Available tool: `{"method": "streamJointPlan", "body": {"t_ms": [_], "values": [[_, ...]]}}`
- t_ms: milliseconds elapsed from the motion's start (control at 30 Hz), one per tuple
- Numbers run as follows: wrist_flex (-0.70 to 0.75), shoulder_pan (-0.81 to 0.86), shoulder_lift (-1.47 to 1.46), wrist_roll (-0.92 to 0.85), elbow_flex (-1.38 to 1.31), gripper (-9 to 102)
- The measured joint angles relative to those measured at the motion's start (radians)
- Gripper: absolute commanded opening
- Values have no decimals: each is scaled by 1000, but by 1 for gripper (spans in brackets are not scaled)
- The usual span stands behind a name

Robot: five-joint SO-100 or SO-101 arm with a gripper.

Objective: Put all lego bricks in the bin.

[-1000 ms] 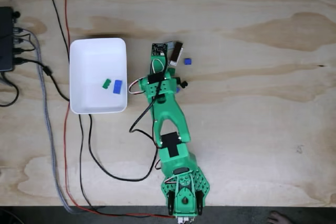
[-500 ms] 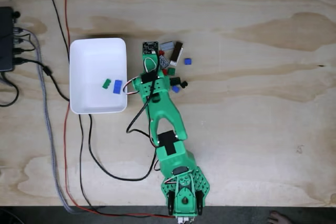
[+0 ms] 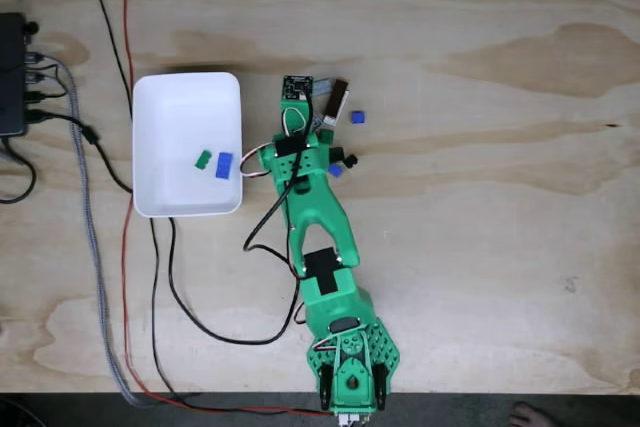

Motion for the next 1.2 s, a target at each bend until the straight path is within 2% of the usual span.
{"method": "streamJointPlan", "body": {"t_ms": [133,333,433,567,767,900,1033,1067,1200], "values": [[-8,-11,2,0,8,3],[-8,-14,3,0,14,5],[-9,-15,31,0,46,0],[9,-43,67,34,69,0],[121,-44,365,149,55,0],[236,-130,508,184,-163,0],[330,-232,351,213,-419,0],[348,-252,296,225,-485,1],[411,-341,64,276,-627,22]]}}
